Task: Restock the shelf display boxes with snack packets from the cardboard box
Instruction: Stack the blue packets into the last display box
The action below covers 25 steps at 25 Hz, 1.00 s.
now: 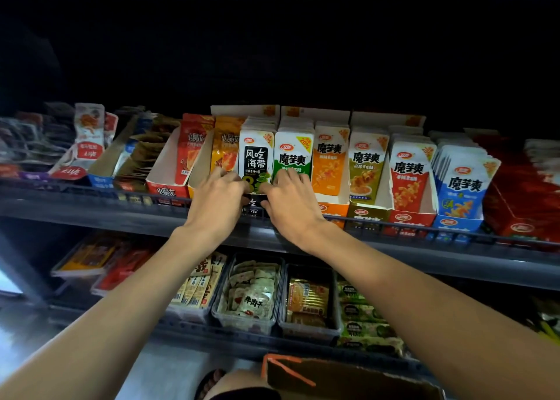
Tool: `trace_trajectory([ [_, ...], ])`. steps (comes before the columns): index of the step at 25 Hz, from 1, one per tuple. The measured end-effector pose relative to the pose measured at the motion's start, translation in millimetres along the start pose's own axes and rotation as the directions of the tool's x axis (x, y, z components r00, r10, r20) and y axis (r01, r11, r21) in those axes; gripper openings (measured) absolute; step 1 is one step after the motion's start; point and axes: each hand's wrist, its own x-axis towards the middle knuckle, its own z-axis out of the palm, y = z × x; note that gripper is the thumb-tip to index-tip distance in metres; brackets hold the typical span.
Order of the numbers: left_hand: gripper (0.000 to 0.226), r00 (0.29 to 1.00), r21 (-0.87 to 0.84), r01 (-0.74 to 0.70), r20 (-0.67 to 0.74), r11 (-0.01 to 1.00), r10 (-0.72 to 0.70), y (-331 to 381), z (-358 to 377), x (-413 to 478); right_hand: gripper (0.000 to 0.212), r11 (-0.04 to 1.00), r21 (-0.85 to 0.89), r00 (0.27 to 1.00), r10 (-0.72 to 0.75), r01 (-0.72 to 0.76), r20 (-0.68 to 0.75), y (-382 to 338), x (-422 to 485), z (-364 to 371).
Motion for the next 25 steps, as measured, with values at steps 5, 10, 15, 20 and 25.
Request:
trace_trajectory([
  [5, 0.035, 0.999, -0.047, -0.013, 0.035, 0.999, 0.015, 19, -32, 8, 0.043, 1.000, -0.019, 0.998, -0.005, 0.004, -0.060, 27, -24, -39],
  [10, 0.045, 0.943, -0.165, -0.049, 0.317, 0.985, 0.100, 69, -85, 32, 0.019, 0.983, 0.097, 0.967, 0.129, -0.154, 0.221, 81, -60, -108],
  [15, 0.044, 0.810, -0.178, -0.179, 0.532, 0.968, 0.248, 121, -140, 54, 0.024, 0.949, 0.014, 0.831, 0.269, -0.315, 0.488, 135, -93, -180],
  [20, 0.044, 0.811, -0.163, -0.278, 0.488, 0.947, 0.322, 153, -192, 66, 0.020, 0.919, -0.019, 0.795, 0.351, -0.393, 0.495, 162, -116, -238],
  [25, 0.047, 0.816, -0.163, -0.299, 0.466, 0.940, 0.341, 162, -228, 66, 0.012, 0.923, -0.008, 0.820, 0.345, -0.385, 0.457, 162, -119, -277],
])
